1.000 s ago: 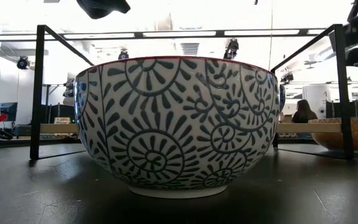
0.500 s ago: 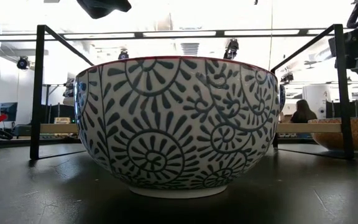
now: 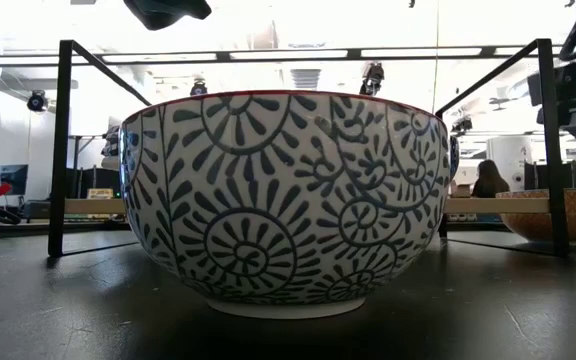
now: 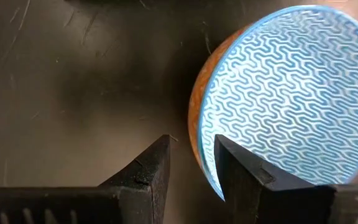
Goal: Place and stack bowls onto a shelf
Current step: Stack the light blue patterned bowl on top of the yellow patterned bowl on the shelf
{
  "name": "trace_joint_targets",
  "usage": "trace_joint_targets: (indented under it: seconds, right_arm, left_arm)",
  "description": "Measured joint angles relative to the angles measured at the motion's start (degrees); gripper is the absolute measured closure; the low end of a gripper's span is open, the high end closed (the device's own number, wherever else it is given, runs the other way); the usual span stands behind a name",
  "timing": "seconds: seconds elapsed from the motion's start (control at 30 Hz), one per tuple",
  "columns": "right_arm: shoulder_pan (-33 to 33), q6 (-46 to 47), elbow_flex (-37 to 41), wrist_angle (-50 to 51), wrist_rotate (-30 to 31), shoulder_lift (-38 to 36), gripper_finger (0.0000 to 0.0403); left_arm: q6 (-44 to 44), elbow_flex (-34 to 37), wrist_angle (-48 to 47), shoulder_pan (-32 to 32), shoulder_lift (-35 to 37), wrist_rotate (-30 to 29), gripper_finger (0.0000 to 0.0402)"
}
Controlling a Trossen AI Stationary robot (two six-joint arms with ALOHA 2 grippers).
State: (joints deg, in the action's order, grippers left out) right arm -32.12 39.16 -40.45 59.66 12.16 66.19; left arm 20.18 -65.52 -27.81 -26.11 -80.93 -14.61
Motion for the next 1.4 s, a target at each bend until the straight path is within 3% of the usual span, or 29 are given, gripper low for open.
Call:
trace_joint_targets:
  seconds: [0.3,0.6,0.9,1.13,1.4]
  right_arm:
    - [0.0,0.02,3.88,-6.37,0.11,0.02,0.0299]
    - [0.01,0.59,3.96,-6.44,0.0,0.01,0.0378]
    - [1.35,10.29,3.73,-5.37,0.19,-0.15,0.0388]
    - [5.07,18.31,-2.19,5.59,6.9,-0.17,0.0389]
    - [8.18,11.39,-9.73,11.67,14.6,-0.48,0.039]
  left_arm:
    - [0.0,0.0,-0.02,0.0,0.0,0.0,0.0256]
    - [0.0,0.0,-0.01,0.0,0.0,0.0,0.0256]
    - [0.01,0.0,0.0,0.0,0.0,0.0,0.0256]
    - [0.0,0.0,0.52,0.0,0.02,0.0,0.0256]
    - [-0.13,0.0,0.63,0.0,0.02,0.0,0.0256]
